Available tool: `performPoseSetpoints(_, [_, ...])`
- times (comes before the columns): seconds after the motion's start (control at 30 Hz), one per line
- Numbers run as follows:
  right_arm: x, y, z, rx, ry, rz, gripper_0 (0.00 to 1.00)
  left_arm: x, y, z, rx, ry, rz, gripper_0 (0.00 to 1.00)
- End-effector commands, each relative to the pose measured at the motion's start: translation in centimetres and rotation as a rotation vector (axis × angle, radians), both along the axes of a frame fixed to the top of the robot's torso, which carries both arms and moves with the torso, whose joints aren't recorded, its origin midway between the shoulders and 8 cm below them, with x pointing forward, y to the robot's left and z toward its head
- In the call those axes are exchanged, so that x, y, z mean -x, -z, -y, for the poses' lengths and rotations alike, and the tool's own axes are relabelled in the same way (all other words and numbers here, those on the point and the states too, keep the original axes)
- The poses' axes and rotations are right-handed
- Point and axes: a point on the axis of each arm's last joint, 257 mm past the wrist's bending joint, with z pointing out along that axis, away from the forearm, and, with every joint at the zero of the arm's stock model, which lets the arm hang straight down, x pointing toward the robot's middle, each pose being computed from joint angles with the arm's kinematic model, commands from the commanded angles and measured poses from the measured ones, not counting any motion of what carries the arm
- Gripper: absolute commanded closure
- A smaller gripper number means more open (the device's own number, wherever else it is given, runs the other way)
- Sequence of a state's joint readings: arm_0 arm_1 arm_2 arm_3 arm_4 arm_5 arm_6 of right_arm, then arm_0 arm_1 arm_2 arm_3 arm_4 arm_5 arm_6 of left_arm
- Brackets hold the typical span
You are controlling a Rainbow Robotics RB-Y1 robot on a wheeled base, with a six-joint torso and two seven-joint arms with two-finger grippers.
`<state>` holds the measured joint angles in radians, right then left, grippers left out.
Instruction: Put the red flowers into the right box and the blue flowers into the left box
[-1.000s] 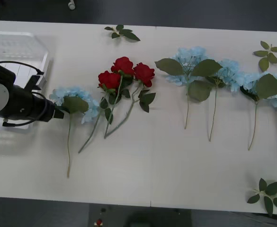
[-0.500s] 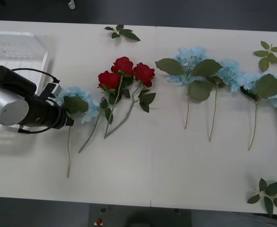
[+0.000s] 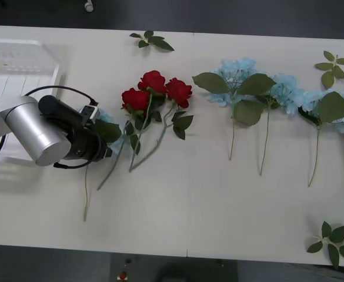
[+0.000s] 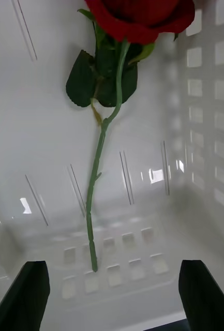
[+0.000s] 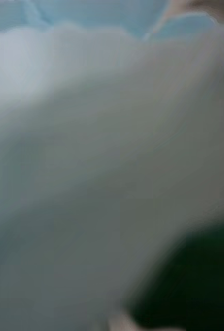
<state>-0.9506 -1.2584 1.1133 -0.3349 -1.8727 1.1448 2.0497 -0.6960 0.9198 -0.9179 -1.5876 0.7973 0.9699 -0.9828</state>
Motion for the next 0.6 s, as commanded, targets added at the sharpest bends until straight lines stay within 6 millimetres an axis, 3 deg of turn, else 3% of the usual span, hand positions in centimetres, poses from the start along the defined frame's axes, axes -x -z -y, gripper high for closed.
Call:
performPoseSetpoints(0.03, [-0.5, -0.9, 0.0, 0.014, -0.037, 0.008, 0.25, -1.5, -1.7, 0.2, -0.015, 0.004, 0.052, 0.0])
performPoseSetpoints(0.3, [-1.4, -1.2, -1.2, 0.009, -0.072, -0.007, 0.25, -2.7, -0.5, -2.1, -0.088, 0.01, 0.091, 0.0])
performPoseSetpoints(0.37, [-1.6, -1.3, -1.8, 0.0, -0.083, -0.013, 0.25, -3.2, -0.3, -2.7, -0.101, 0.013, 0.102, 0.19])
performPoseSetpoints(0.43, [-2.0, -2.1, -2.8, -0.018, -0.1, -0.02, 0.25, -3.5, 0.1, -3.3, -0.113, 0.018, 0.11, 0.61])
performPoseSetpoints(0.47, [-2.0, -2.3, -3.0, -0.024, -0.103, -0.024, 0.25, -3.6, 0.2, -3.3, -0.114, 0.017, 0.111, 0.72])
performPoseSetpoints(0.5, [-2.3, -3.0, -3.8, -0.043, -0.115, -0.025, 0.25, -3.7, 0.2, -3.4, -0.115, 0.015, 0.112, 1.0])
performPoseSetpoints(0.6, [-3.5, -5.0, -6.2, -0.096, -0.145, -0.011, 0.25, -3.7, 0.3, -3.3, -0.113, 0.017, 0.112, 1.0])
